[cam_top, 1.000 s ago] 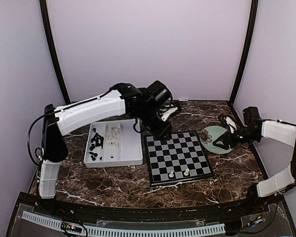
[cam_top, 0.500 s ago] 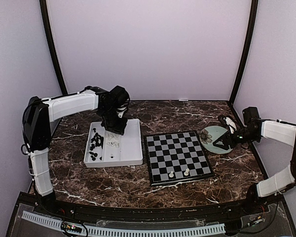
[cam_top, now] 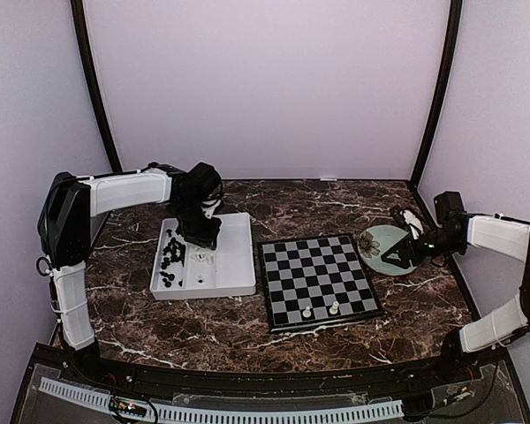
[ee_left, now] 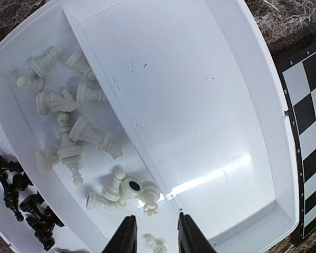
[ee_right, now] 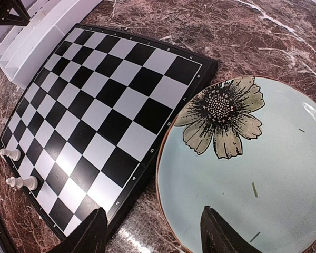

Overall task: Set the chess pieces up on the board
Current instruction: Pick up the rook from the storage box.

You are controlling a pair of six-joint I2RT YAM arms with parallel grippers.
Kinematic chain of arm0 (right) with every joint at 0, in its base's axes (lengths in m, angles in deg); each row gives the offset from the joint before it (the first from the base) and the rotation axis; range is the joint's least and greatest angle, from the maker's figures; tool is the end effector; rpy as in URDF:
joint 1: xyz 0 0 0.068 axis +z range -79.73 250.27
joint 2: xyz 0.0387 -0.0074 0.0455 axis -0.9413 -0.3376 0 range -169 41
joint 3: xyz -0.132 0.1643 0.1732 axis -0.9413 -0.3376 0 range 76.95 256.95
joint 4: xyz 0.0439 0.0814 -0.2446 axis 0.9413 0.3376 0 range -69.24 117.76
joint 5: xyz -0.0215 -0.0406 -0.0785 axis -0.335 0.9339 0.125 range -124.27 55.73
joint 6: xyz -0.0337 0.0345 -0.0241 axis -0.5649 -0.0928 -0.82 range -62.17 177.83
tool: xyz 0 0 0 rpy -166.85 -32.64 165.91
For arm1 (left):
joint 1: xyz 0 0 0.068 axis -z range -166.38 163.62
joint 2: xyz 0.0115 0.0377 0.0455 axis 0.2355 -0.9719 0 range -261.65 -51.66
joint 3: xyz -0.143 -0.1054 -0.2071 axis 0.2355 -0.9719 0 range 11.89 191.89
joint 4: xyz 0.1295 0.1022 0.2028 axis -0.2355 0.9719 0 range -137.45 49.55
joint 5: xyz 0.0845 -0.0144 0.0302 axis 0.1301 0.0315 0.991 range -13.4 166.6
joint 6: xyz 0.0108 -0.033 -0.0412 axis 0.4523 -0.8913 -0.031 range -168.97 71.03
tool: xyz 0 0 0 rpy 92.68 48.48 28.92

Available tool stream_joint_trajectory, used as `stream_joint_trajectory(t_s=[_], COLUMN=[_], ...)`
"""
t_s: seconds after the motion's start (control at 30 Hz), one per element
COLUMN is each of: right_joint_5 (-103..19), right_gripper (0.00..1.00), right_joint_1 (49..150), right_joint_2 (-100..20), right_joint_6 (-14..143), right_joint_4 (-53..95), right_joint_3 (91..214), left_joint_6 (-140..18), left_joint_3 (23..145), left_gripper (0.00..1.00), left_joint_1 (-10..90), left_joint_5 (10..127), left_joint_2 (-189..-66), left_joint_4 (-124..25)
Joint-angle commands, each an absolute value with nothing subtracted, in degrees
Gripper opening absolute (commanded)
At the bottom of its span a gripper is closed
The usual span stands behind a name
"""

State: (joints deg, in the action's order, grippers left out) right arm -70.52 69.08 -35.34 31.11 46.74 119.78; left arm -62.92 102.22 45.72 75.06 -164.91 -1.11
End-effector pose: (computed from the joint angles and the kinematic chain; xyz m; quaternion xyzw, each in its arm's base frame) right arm 0.2478 0.0159 0.1963 -0.2825 0.8761 0.2310 0.3151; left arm 0.3486 -0.2197 0.2135 0.1576 0.9709 -0.0825 0.1604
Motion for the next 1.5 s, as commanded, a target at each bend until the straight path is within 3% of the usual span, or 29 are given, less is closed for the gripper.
stream_joint_trajectory(t_s=[0.0, 0.9, 1.23, 1.47], right_joint_5=[-70.65, -70.30, -70.36, -70.54], right_gripper=[0.62, 0.62, 0.62, 0.62], right_joint_1=[68.95, 68.95, 68.95, 68.95], right_joint_2=[-35.56, -35.97, -36.17, -36.12], right_joint_6=[30.93, 30.93, 30.93, 30.93], right_joint_4=[46.60, 46.60, 46.60, 46.51], right_joint_3=[119.84, 119.75, 119.79, 119.80], left_joint_6=[-61.44, -62.42, -62.58, -64.55], left_joint_3=[101.84, 100.37, 101.60, 104.08], left_gripper=[0.26, 0.24, 0.12, 0.10], left_joint_1=[45.55, 44.82, 44.77, 45.05], left_joint_5=[74.12, 74.63, 74.70, 75.91], left_joint_2=[-165.21, -168.62, -168.27, -161.30], left_joint_4=[-1.51, -0.67, 1.53, 6.67])
